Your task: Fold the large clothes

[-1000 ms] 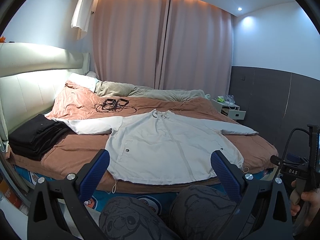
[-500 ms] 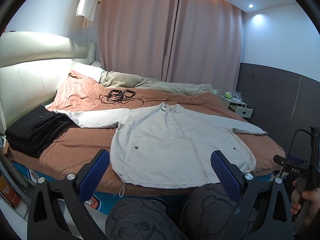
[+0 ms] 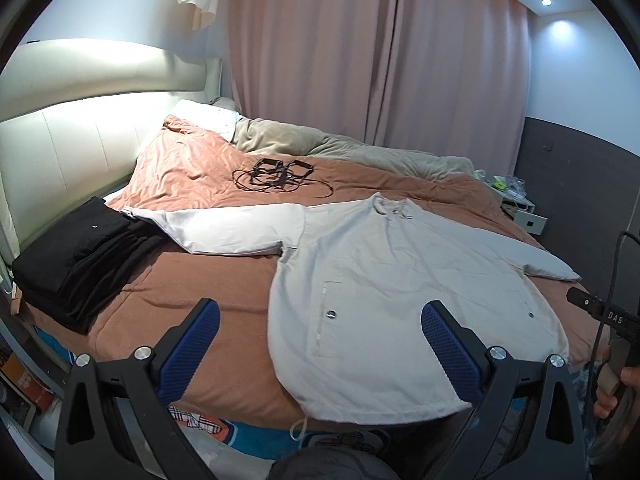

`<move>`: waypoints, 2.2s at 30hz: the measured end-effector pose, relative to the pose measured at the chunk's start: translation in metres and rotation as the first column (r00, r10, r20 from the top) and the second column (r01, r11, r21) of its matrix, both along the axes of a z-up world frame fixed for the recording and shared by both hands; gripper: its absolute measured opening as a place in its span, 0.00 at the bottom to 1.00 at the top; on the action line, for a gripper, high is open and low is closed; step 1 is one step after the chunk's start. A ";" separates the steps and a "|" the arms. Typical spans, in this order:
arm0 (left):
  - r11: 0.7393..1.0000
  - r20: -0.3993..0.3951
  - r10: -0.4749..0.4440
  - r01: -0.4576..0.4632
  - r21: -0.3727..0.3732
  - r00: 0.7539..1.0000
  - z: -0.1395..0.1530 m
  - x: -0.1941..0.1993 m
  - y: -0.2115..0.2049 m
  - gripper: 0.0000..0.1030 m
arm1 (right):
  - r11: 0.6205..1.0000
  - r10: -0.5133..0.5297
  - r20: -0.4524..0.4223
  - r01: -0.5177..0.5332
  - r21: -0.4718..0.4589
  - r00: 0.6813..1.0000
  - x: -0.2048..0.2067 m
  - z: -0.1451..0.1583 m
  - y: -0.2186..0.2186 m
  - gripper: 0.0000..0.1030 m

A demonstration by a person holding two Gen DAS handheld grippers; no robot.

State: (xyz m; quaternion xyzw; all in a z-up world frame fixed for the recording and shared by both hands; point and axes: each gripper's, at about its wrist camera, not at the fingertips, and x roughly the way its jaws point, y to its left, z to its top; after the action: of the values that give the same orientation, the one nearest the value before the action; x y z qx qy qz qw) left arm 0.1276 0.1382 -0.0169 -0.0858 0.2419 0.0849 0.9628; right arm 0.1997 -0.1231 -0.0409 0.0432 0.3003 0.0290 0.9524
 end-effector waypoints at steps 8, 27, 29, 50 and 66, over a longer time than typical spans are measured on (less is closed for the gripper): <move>0.997 -0.037 0.080 -0.080 0.003 0.996 0.000 0.043 0.050 1.00 | 0.994 0.091 -0.002 -0.091 0.059 0.996 0.066 0.006 0.061 1.00; 0.954 -0.078 0.298 -0.300 -0.016 0.951 -0.003 0.124 0.197 0.96 | 0.952 0.225 -0.173 -0.179 0.246 0.959 0.227 -0.066 0.215 0.77; 0.951 -0.088 0.306 -0.308 -0.018 0.948 -0.008 0.137 0.210 0.91 | 0.948 0.237 -0.189 -0.184 0.259 0.953 0.238 -0.072 0.224 0.73; 0.912 -0.278 0.393 -0.410 -0.003 0.877 -0.112 0.268 0.301 0.82 | 0.900 0.374 -0.313 -0.261 0.349 0.873 0.339 -0.131 0.307 0.46; 0.879 -0.295 0.446 -0.476 -0.037 0.845 -0.130 0.292 0.325 0.07 | 0.893 0.414 -0.437 -0.262 0.367 0.799 0.361 -0.185 0.326 0.33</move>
State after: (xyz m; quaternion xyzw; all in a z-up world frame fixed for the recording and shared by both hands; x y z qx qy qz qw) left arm 0.4199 0.4633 -0.1474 -0.1809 0.3510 0.3117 0.8642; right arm 0.5610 0.2033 -0.2263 0.1326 0.5336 0.2314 0.8026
